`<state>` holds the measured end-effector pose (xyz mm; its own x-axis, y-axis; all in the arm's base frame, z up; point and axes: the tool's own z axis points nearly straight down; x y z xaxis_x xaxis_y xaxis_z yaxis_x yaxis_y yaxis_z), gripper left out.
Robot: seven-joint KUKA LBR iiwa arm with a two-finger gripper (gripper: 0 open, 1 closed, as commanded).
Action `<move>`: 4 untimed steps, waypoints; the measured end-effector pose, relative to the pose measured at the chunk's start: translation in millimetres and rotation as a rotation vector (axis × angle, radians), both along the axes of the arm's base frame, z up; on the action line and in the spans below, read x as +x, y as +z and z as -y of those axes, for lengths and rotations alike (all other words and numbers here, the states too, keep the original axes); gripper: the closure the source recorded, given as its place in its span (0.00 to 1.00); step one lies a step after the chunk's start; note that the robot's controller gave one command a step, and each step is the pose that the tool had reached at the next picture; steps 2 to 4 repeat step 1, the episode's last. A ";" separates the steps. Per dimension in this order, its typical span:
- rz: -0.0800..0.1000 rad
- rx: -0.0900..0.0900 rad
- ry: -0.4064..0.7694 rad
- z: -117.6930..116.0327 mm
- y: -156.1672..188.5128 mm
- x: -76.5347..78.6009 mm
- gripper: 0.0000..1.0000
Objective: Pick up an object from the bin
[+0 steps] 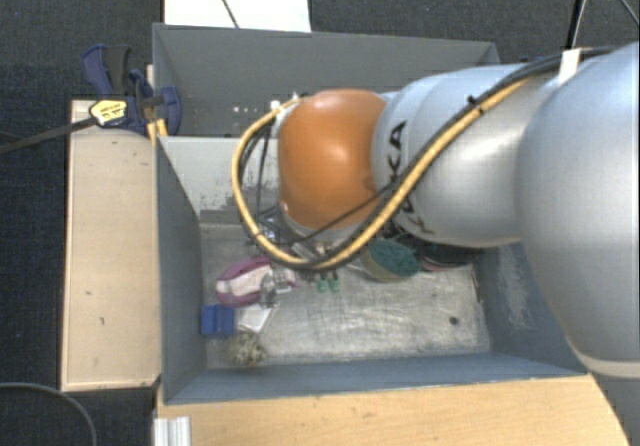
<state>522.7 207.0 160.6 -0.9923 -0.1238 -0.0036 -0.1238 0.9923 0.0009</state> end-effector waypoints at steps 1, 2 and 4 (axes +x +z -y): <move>0.004 0.002 -0.068 8.9 73.9 -3.5 1.00; 0.004 0.002 -0.068 8.9 73.9 -3.5 1.00; 0.004 0.002 -0.068 8.9 73.9 -3.5 1.00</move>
Offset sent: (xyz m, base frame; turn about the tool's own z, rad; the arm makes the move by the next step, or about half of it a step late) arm -0.0051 -0.0091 0.0694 0.0678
